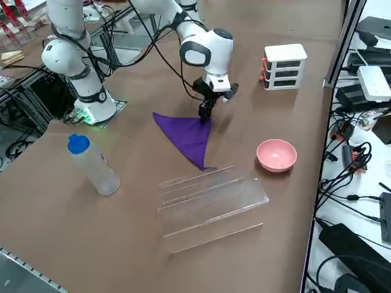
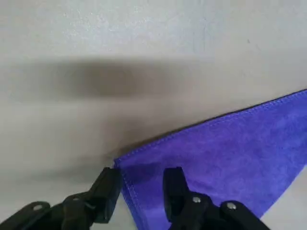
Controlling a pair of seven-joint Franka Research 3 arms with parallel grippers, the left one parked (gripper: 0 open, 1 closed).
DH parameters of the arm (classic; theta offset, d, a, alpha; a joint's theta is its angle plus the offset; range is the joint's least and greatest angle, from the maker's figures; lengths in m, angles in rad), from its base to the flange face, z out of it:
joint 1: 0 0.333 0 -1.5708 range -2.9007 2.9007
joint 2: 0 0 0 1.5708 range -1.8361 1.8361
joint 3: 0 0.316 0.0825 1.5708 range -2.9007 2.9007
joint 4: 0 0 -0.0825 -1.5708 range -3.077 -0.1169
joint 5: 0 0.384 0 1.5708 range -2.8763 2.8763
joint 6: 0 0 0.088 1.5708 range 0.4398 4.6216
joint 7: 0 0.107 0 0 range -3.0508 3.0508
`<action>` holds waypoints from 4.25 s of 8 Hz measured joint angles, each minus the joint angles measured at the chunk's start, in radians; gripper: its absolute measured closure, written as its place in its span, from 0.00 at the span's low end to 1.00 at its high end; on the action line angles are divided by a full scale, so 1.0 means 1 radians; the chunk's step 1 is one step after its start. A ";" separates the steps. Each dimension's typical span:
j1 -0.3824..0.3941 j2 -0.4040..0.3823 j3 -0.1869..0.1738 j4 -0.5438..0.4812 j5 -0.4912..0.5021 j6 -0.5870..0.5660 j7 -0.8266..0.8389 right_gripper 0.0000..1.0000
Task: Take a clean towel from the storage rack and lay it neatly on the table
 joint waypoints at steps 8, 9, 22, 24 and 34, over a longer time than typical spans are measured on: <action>0.009 0.020 0.000 0.001 0.000 0.028 0.037 0.44; 0.009 0.020 0.000 0.001 0.000 0.029 0.038 0.44; 0.009 0.040 -0.001 0.032 0.000 0.023 0.044 0.75; 0.009 0.040 -0.001 0.035 0.000 0.011 0.045 0.89; 0.007 -0.006 -0.022 0.052 -0.007 -0.163 0.019 0.97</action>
